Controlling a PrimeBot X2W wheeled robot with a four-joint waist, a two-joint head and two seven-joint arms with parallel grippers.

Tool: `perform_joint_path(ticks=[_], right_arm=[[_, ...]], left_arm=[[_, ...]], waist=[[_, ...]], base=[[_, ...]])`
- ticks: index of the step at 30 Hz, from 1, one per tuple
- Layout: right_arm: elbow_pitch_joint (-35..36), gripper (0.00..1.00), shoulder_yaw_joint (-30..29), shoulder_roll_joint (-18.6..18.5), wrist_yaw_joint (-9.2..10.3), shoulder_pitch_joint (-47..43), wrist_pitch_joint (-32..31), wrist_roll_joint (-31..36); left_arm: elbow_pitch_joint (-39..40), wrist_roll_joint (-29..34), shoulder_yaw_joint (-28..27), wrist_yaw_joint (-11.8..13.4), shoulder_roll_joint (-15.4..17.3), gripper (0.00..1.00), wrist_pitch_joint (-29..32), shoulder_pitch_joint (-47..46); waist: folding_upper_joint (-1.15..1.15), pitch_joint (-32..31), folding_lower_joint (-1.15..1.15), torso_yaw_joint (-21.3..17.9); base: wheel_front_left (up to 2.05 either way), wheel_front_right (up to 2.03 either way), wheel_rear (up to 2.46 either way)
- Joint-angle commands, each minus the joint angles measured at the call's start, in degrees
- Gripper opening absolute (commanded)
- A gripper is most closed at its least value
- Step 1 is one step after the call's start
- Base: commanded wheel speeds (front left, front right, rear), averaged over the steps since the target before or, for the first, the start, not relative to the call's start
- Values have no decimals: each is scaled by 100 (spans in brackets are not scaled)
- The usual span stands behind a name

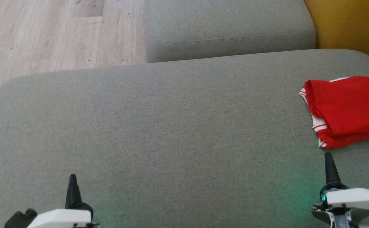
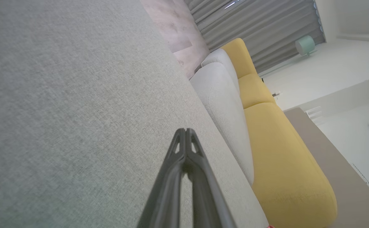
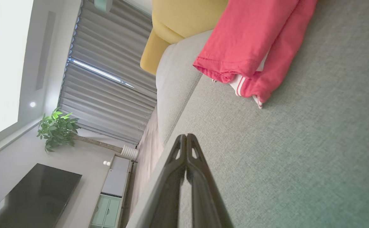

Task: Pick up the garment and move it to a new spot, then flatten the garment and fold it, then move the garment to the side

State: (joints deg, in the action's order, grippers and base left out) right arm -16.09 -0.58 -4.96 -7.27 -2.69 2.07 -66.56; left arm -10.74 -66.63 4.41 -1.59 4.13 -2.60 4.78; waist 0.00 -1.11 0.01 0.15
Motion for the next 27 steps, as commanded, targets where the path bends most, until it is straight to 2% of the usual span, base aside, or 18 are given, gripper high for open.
perform_joint_path(ticks=[1, 27], right_arm=[[205, 0, 27, -18, -15, 374, -45, -182], [213, 0, -265, 47, -20, 699, -483, -1829]], left_arm=[[131, -173, -205, -63, 71, 0, 29, -336], [-162, -1862, -623, -407, 59, 0, 474, -819]], waist=[[0, 5, 0, 0], [0, 86, 0, -10]], base=[[0, 0, 0], [0, 0, 0]])
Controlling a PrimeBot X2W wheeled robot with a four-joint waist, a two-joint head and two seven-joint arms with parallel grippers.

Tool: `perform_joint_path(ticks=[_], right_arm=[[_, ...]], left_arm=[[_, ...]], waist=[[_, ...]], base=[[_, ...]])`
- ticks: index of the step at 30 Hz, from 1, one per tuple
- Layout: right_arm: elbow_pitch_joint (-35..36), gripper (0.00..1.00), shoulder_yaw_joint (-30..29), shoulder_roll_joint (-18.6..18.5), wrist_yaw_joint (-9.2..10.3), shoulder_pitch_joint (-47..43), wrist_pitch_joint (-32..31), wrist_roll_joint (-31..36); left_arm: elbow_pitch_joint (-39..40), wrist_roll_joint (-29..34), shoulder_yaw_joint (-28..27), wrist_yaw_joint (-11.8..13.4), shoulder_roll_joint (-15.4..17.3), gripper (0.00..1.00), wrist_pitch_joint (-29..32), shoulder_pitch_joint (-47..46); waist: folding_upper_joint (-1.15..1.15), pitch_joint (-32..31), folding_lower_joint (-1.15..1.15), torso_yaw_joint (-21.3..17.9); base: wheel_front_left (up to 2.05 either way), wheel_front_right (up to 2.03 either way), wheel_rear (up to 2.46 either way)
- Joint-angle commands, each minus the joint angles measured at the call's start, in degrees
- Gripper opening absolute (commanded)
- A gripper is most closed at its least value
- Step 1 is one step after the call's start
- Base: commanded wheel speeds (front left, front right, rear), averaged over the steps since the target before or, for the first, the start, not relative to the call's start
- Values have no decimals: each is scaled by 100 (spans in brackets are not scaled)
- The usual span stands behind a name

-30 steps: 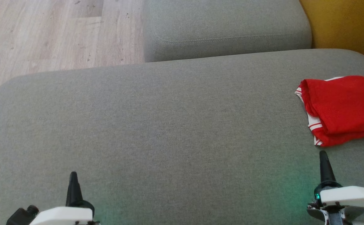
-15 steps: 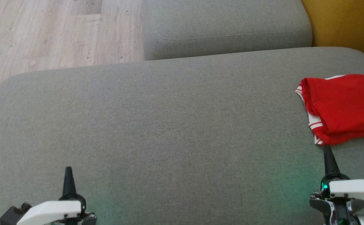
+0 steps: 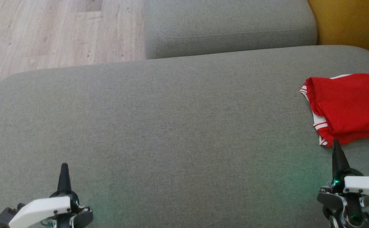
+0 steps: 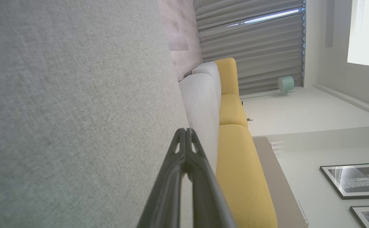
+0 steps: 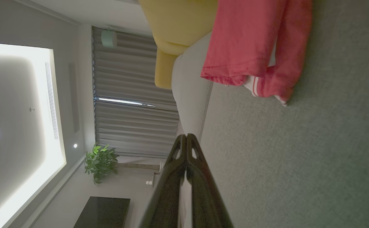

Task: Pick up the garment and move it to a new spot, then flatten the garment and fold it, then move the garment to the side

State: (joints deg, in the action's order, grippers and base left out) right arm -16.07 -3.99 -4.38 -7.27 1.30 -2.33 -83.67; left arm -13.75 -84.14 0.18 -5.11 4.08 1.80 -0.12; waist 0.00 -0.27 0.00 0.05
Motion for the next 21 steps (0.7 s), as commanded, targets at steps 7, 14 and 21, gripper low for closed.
perform_joint_path(ticks=[7, 14, 21], right_arm=[[213, 0, -4, 8, -21, 387, -162, -561], [214, 0, -86, 29, -22, 473, -281, -988], [213, 0, -100, 39, -22, 474, -293, -977]], left_arm=[[59, -563, -316, -147, 58, 0, 157, -459], [-18, -1000, -434, -237, 50, 0, 279, -587], [-19, -984, -453, -237, 37, 0, 294, -588]], waist=[[0, 24, 0, -3], [0, 45, 0, -5], [0, 45, 0, -5]], base=[[0, 0, 0], [0, 0, 0], [0, 0, 0]])
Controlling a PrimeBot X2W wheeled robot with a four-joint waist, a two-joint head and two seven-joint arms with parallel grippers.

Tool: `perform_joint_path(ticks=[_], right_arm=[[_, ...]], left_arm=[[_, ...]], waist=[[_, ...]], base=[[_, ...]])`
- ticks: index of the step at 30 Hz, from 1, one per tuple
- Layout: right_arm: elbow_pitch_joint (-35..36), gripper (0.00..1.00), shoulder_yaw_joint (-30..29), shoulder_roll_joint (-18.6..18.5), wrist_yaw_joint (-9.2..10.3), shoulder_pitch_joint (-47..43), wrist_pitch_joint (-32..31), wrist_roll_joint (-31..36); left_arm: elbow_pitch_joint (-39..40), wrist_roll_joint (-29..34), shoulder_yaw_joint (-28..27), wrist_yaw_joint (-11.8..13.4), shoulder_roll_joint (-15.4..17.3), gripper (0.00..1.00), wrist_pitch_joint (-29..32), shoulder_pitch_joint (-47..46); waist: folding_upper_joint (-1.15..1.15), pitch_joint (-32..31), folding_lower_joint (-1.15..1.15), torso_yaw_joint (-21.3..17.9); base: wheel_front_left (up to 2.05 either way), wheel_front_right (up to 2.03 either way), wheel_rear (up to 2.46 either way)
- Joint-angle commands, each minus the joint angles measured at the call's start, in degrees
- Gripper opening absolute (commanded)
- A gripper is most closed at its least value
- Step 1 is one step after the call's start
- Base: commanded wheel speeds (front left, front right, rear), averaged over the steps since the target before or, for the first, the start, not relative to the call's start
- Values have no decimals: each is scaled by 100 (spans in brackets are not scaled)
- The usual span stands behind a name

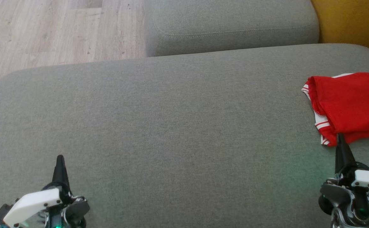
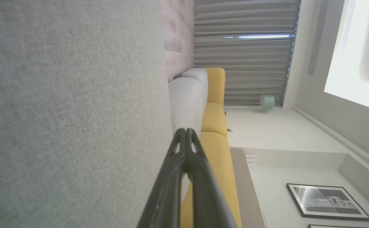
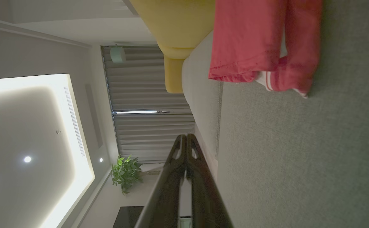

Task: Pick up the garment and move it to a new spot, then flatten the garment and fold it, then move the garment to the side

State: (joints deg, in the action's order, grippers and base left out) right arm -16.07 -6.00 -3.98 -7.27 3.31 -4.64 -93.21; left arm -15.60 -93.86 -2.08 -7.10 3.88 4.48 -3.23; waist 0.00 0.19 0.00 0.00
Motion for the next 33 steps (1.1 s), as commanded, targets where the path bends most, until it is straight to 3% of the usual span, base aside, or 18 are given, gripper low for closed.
perform_joint_path(ticks=[1, 33], right_arm=[[213, 0, 99, 1, -22, 273, -64, -20], [210, 0, 47, 38, -22, 278, -105, 23]], left_arm=[[165, -10, -229, -38, 55, 0, 28, -278], [161, 48, -297, -38, 6, 0, 84, -283]], waist=[[0, -1, 0, 0], [0, -1, 0, 0]], base=[[0, 0, 0], [0, 0, 0]])
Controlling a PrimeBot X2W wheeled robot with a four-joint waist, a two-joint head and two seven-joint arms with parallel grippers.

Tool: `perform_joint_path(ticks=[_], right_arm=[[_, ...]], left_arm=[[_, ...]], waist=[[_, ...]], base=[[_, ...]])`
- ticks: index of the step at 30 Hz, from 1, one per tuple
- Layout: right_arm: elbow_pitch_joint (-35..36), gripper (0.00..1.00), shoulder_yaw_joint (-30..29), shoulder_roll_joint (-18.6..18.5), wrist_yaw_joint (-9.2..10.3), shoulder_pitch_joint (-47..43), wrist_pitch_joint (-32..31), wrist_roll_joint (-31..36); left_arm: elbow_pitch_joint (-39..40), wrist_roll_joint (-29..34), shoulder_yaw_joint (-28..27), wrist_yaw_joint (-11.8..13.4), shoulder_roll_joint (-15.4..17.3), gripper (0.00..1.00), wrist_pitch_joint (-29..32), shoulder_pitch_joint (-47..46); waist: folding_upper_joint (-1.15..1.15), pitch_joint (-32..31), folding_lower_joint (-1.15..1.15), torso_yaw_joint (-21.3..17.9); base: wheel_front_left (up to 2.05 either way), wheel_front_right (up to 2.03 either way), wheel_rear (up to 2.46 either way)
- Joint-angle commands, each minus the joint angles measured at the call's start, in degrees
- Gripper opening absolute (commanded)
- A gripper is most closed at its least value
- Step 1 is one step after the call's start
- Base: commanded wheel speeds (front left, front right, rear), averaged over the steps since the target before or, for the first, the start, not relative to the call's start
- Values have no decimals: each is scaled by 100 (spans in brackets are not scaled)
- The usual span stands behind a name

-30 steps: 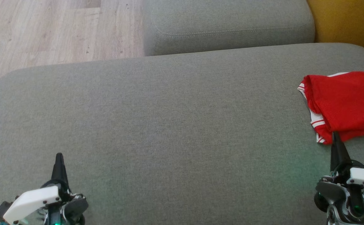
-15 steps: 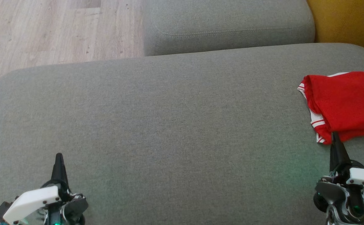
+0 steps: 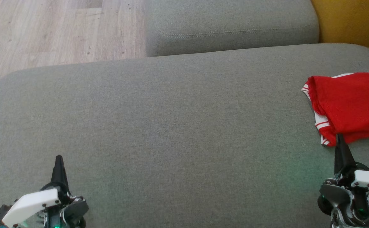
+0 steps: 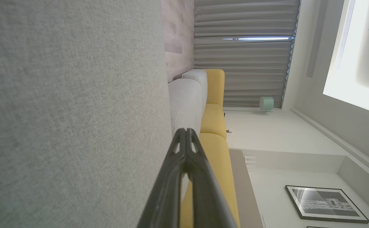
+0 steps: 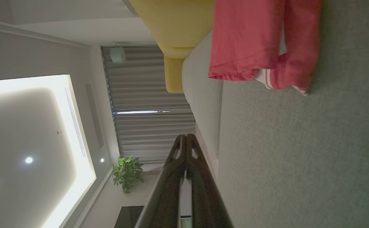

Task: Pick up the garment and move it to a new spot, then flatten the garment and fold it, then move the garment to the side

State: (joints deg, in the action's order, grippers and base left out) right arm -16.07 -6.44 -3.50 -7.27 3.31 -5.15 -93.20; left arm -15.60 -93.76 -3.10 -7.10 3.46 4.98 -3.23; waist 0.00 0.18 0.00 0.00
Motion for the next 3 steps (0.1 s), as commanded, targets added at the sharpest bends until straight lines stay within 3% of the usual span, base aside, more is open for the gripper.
perform_joint_path(ticks=[1, 3], right_arm=[[210, 0, 90, -10, -22, 278, -56, 23], [210, 0, 87, -8, -22, 278, -58, 25]], left_arm=[[161, 40, -197, -38, 47, 0, 34, -283], [161, 43, -201, -38, 45, 0, 37, -283]], waist=[[0, 0, 0, 0], [0, 0, 0, 0]], base=[[0, 0, 0], [0, 0, 0]])
